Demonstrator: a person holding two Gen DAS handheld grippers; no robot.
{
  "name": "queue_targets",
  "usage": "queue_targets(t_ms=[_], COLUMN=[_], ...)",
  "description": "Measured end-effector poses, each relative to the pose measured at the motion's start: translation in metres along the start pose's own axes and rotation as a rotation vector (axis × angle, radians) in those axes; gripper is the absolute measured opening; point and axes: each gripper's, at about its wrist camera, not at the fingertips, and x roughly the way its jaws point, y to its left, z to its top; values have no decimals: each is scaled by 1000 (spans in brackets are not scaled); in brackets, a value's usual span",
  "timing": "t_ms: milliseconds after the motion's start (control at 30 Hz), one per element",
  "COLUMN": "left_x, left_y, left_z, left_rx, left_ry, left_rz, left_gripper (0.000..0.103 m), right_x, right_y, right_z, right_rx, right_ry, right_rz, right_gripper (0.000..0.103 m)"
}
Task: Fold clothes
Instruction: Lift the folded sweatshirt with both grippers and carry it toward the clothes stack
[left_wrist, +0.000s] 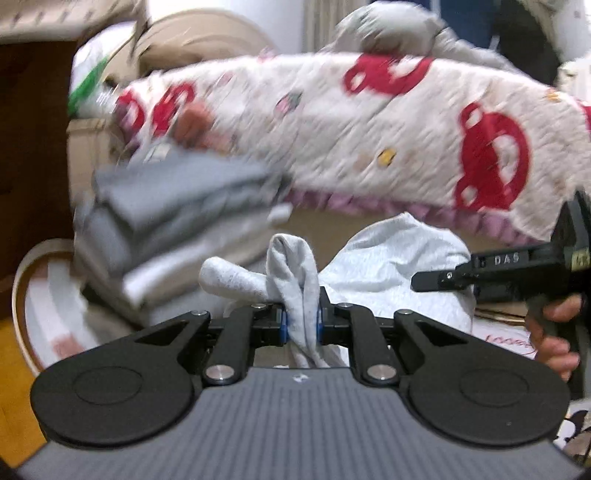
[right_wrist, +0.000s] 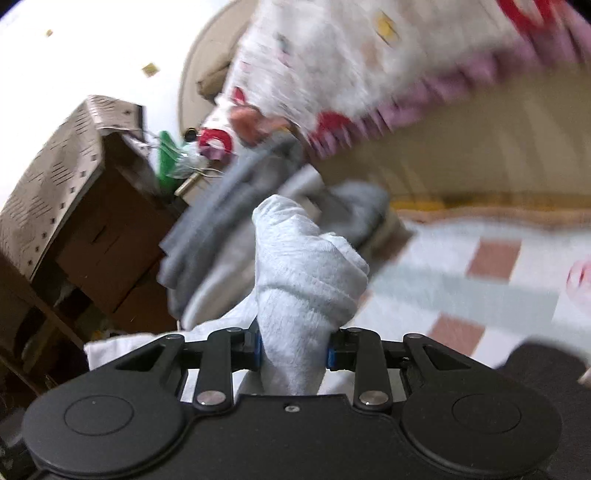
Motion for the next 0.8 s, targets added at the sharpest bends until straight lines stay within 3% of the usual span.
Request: queue_targets(t_ms=[167,400,500,600,800], left_x=[-7,-16,-11,6,46], left_y=[16,39,66,97,151], left_z=[77,171,193,191,169], left_rx=[-81,-63,-47,-76,-115], left_ry=[-44,-151,-153,-170,-204], left_rz=[-77,-76,-54,-18,52], left_gripper=[13,12,12,12,12], right_x=[-32,-50,-36,-4,88], right_y=[75,188,212,216,170], right_z=[75,194,214,217,192], right_rx=[-100,-234,-254,-241,-124], right_ry=[23,34,-3,-22,-39], right_rz=[-98,-185,-169,-102,29], right_gripper=[33,33,33,33,33])
